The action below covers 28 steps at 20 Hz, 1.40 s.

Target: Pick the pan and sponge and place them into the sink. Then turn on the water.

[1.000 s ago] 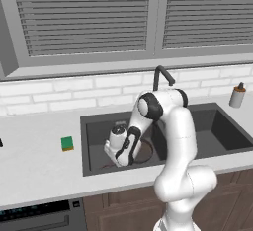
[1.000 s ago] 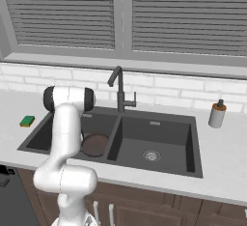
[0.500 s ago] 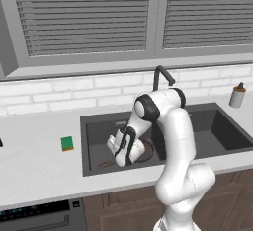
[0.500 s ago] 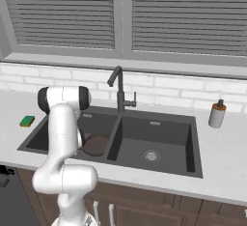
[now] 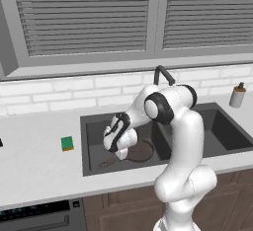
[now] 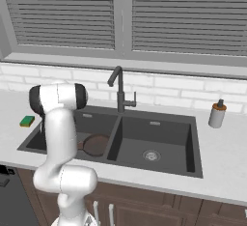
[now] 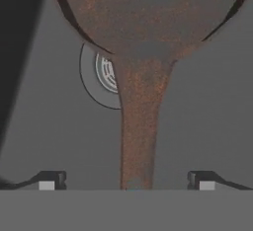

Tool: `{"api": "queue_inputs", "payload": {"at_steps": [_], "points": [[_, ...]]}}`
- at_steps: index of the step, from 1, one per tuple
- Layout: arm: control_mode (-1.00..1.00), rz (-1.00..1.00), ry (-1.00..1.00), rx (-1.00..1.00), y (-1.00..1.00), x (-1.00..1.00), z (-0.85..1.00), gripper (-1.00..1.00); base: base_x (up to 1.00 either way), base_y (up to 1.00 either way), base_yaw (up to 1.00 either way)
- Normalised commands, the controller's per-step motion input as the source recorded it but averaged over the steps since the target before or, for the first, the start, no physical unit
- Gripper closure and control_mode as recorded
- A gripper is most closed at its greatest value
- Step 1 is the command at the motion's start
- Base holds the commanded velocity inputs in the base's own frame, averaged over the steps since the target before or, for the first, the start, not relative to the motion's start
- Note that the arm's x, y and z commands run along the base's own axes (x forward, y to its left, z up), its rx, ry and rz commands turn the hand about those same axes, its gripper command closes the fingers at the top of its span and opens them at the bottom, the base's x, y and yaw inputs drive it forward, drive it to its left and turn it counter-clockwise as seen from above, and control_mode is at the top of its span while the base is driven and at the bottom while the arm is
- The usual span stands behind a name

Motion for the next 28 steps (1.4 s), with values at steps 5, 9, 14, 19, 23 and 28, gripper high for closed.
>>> {"api": "queue_inputs", "payload": {"at_steps": [5,9,14,19,23,28], "points": [[-1.0,0.05,0.47,-0.13,0.21,0.02,1.0,-1.0,0.0,0.0,0.0],[-1.0,0.08,0.23,-0.17,0.11,-0.19,0.89,-1.0,0.0,0.0,0.0],[-1.0,0.0,-0.28,-0.03,-0.01,-0.86,0.27,-1.0,0.0,0.0,0.0],[-1.0,0.01,-0.67,0.14,-0.16,-1.0,0.0,-1.0,0.0,0.0,0.0],[-1.0,0.0,-0.54,0.17,-0.1,-0.96,0.31,-1.0,0.0,0.0,0.0],[-1.0,0.07,-0.23,0.05,0.0,-0.52,0.89,-1.0,0.0,0.0,0.0]]}}
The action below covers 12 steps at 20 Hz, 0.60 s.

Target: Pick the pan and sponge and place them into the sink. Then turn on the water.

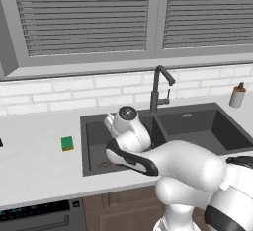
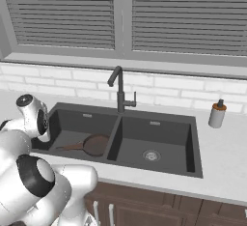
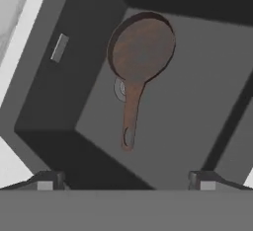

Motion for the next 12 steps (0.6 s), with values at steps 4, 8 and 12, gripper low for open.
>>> {"api": "queue_inputs", "payload": {"at_steps": [4,8,12], "points": [[-1.0,0.25,0.09,-0.07,0.14,-0.05,1.0,-1.0,0.0,0.0,0.0],[-1.0,0.33,0.15,-0.14,0.26,0.0,0.8,-1.0,0.0,0.0,0.0],[-1.0,0.34,0.0,-0.14,0.38,0.0,0.09,-1.0,0.0,0.0,0.0]]}}
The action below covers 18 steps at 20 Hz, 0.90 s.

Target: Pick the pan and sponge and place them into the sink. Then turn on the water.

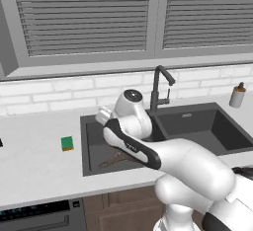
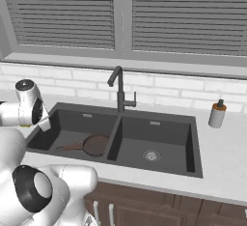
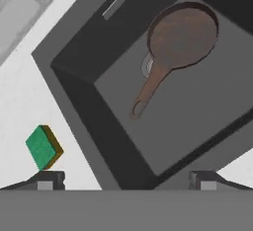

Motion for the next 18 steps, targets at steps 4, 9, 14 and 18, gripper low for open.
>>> {"api": "queue_inputs", "payload": {"at_steps": [4,9,14,18], "points": [[-1.0,0.27,-0.05,-0.14,0.53,0.0,0.0,-1.0,0.0,0.0,0.0],[-1.0,0.27,-0.08,-0.08,0.36,0.0,-0.09,-1.0,0.0,0.0,0.0],[-1.0,0.26,0.01,-0.11,0.46,0.05,-0.08,-1.0,0.0,0.0,0.0],[-1.0,0.2,0.03,-0.12,0.53,0.11,-0.09,-1.0,0.0,0.0,0.0]]}}
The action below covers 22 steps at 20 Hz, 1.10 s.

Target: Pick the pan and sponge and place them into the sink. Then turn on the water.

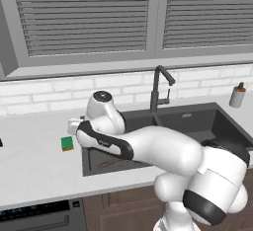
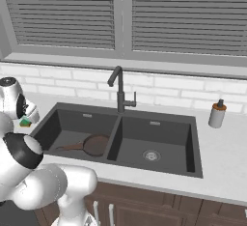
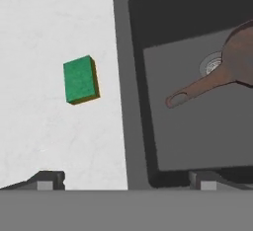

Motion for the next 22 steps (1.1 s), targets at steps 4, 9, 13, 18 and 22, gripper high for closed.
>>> {"api": "queue_inputs", "payload": {"at_steps": [4,9,13,18,22], "points": [[-1.0,0.12,0.01,-0.13,0.51,0.1,-0.12,-1.0,0.0,0.0,0.0],[-1.0,0.07,0.0,-0.1,0.25,0.15,-0.28,-1.0,0.0,0.0,0.0],[-1.0,0.07,-0.01,-0.05,0.13,0.24,-0.29,-1.0,0.0,0.0,0.0],[-1.0,0.07,-0.08,-0.01,0.06,0.23,-0.17,-1.0,0.0,0.0,0.0],[-1.0,0.06,-0.06,0.0,0.01,0.24,-0.11,-1.0,0.0,0.0,0.0]]}}
